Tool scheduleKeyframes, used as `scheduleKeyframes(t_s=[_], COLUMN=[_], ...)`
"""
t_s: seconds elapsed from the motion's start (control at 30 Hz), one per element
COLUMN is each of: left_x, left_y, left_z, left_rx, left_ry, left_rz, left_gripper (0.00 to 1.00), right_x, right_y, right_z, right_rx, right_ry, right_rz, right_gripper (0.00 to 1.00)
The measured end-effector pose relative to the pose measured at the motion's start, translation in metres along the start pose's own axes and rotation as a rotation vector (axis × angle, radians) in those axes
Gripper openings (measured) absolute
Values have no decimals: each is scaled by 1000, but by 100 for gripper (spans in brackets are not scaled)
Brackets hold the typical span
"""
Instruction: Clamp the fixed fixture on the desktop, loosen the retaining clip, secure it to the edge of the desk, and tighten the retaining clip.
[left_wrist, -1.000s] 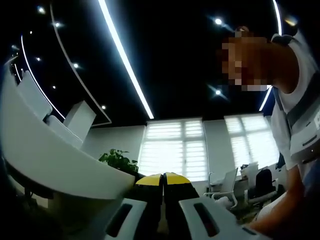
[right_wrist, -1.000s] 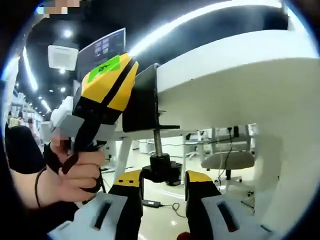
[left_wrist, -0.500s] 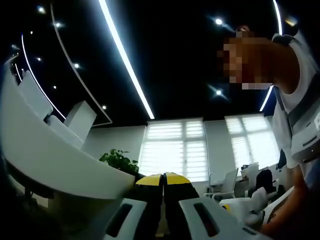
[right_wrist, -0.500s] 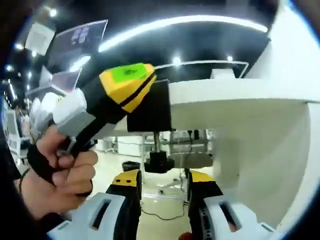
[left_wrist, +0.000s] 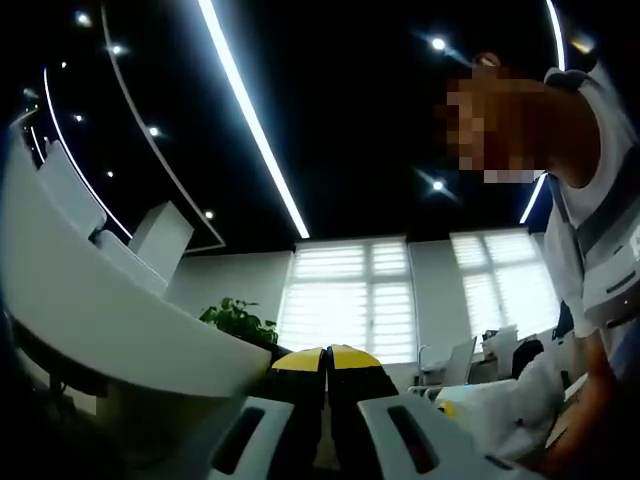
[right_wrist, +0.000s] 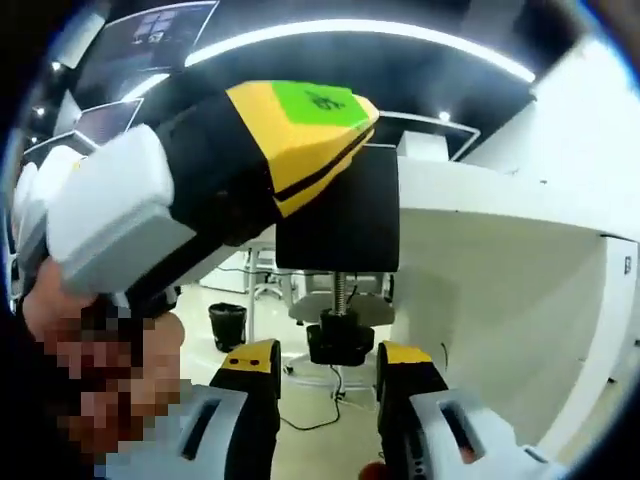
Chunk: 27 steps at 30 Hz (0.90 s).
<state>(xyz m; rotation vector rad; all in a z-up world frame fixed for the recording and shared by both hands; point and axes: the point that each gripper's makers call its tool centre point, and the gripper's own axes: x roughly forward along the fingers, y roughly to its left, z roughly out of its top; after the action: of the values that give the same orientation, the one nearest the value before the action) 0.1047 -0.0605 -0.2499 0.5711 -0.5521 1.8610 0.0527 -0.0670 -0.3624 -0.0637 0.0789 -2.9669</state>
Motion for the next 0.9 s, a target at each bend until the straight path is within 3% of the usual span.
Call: scheduleKeyframes(t_s=[0.37, 0.57, 0.67, 0.9], left_x=[0, -1, -1, -1], left_y=[0, 0, 0, 0], left_z=[1, 1, 1, 0], left_rx=[-3, -2, -3, 3], left_ry=[-7, -5, -5, -4], left_rz=[3, 3, 3, 1], left_gripper=[2, 2, 2, 2], right_x=[4, 3, 4, 8], right_y=[-2, 11, 14, 15], right_z=[-4, -3, -1, -2], right_rx=[20, 83, 25, 7], right_ry=[7, -23, -51, -58], right_rz=[23, 149, 225, 275], right_gripper=[24, 21, 20, 20])
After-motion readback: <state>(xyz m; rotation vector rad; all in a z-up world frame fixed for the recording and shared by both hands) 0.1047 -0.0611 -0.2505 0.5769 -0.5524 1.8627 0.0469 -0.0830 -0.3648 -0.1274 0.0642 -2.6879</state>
